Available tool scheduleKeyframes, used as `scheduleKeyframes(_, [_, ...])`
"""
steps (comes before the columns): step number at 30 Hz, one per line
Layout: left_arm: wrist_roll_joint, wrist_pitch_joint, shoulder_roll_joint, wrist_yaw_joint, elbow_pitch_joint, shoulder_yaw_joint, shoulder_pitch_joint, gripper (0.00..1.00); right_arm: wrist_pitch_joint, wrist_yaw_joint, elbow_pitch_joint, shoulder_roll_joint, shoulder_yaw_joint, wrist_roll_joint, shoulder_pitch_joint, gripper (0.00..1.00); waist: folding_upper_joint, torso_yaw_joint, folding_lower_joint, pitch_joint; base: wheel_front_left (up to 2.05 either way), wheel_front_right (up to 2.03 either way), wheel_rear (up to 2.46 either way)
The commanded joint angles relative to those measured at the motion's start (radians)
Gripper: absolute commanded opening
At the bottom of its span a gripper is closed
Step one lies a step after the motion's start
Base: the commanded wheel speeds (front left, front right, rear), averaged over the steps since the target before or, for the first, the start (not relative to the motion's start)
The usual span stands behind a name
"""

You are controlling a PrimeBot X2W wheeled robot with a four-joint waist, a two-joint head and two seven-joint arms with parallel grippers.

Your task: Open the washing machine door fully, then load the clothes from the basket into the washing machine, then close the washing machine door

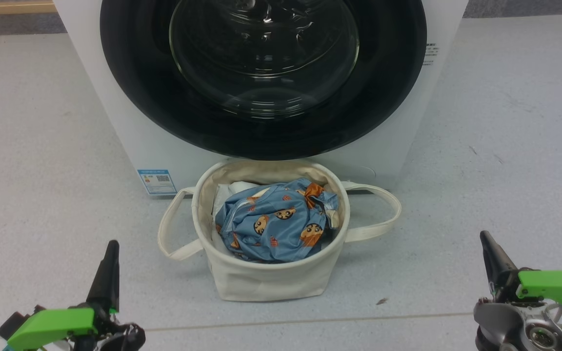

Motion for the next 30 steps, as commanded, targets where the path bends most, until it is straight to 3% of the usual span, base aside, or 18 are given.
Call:
scheduleKeyframes(1, [0.007,0.007,0.006,-0.007,-0.031,0.037,-0.044,0.00,-0.012,0.000,-0.035,-0.026,0.011,0.001,-0.032,0.00,0.0000,0.000,0.0000,0.000,0.00,0.00,0.00])
scheduleKeyframes(30, [0.007,0.007,0.006,-0.007,-0.031,0.037,-0.044,0.00,-0.012,0.000,-0.035,-0.026,0.011,0.001,-0.032,0.00,0.0000,0.000,0.0000,0.000,0.00,0.00,0.00])
